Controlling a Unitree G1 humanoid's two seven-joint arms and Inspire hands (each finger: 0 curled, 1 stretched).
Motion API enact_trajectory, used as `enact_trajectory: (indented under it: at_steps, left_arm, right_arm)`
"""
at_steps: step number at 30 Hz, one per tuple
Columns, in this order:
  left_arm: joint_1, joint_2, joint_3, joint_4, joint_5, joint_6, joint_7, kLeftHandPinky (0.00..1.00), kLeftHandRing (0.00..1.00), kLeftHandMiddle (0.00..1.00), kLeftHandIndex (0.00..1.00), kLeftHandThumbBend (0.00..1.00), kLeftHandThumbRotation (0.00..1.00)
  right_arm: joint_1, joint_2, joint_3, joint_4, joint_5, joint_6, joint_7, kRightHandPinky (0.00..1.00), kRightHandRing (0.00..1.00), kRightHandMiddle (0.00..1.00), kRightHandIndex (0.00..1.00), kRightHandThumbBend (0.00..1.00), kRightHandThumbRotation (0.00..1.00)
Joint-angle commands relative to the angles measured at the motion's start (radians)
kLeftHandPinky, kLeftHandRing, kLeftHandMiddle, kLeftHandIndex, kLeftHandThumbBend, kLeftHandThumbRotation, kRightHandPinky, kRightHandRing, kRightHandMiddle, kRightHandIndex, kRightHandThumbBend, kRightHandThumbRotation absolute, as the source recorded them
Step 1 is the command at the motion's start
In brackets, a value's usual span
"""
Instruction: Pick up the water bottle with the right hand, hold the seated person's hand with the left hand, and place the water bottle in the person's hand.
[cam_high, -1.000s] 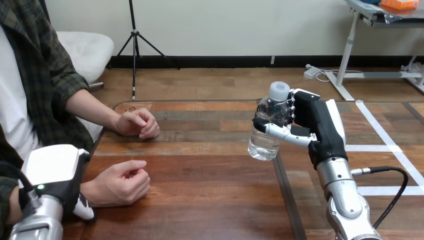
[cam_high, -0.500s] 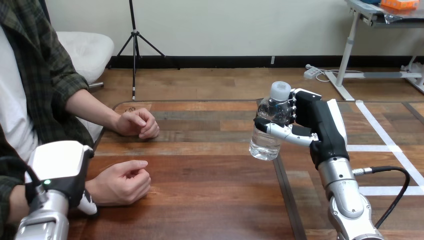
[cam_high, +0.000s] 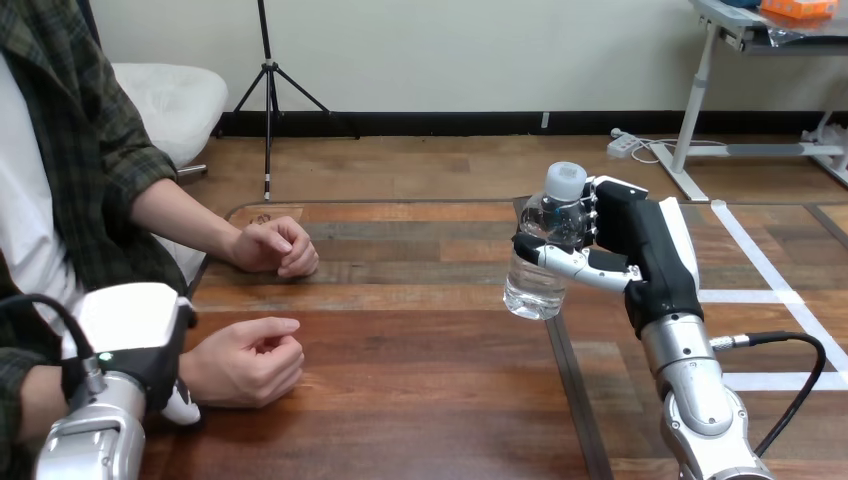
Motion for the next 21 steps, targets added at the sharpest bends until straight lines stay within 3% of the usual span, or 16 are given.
enact_trajectory:
  at_steps: [1,7,16,21]
  left_arm:
    - [-0.008,0.006,-0.069,0.037,-0.011,0.007,-0.099,0.69,0.72,0.75,0.74,0.86,0.0]
    - [-0.034,0.013,-0.09,0.021,-0.029,0.044,-0.271,0.68,0.72,0.76,0.76,0.78,0.0]
    - [-0.043,0.03,-0.102,-0.012,-0.084,0.047,-0.409,0.6,0.63,0.69,0.76,0.77,0.0]
    - [-0.033,0.036,-0.104,-0.039,-0.106,0.055,-0.448,0.57,0.61,0.67,0.75,0.78,0.0]
  right_arm:
    - [-0.056,-0.004,-0.016,-0.062,0.026,-0.012,0.012,0.37,0.42,0.48,0.49,0.72,0.0]
    - [-0.057,-0.005,-0.016,-0.062,0.029,-0.01,0.016,0.37,0.42,0.48,0.5,0.72,0.0]
    - [-0.057,-0.008,-0.015,-0.066,0.025,-0.001,0.011,0.37,0.42,0.47,0.5,0.72,0.0]
    - [-0.057,-0.008,-0.015,-0.066,0.027,-0.002,0.014,0.37,0.42,0.47,0.5,0.72,0.0]
